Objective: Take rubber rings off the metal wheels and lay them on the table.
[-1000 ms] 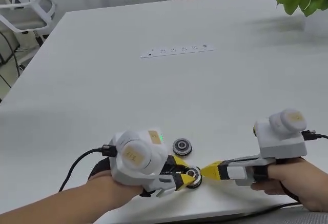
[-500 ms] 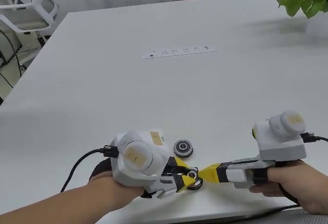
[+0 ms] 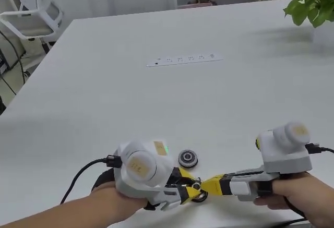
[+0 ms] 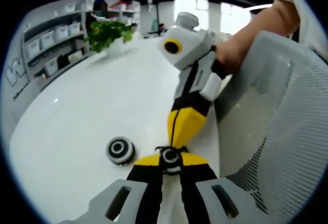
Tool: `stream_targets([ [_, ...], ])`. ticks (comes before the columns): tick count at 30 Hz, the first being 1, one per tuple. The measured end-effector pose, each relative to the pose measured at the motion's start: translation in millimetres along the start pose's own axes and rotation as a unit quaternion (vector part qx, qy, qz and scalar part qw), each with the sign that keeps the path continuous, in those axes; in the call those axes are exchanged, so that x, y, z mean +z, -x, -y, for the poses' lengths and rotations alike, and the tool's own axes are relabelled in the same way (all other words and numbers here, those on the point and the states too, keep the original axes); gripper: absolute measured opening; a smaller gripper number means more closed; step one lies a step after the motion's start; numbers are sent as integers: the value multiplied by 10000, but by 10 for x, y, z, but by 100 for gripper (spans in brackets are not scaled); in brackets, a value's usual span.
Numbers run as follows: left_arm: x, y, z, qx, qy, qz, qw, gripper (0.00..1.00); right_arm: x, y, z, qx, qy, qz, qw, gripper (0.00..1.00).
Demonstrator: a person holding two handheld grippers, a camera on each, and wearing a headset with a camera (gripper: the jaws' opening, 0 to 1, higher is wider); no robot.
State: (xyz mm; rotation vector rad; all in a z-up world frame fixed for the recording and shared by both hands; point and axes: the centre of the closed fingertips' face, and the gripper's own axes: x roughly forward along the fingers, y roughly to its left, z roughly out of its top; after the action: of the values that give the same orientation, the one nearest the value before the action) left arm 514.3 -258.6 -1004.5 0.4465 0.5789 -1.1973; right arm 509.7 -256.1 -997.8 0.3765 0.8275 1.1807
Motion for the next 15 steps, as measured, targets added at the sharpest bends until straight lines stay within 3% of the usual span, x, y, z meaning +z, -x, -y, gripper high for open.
stream_targets([
  [3, 1, -2, 0, 5, -15, 7, 10000, 11, -2, -26, -112, 241, 81, -39, 9997, 0],
  [4, 1, -2, -1, 5, -20, 9, 10000, 11, -19, -29, -107, 179, 259, -125, 9994, 0],
  [8, 3, -2, 0, -11, -50, 21, 10000, 12, -9, -1, -39, 68, 164, -35, 9998, 0],
  [15, 13, -8, 12, -77, -149, 38, 9999, 13, 17, 17, 7, -33, 404, 41, 9992, 0],
])
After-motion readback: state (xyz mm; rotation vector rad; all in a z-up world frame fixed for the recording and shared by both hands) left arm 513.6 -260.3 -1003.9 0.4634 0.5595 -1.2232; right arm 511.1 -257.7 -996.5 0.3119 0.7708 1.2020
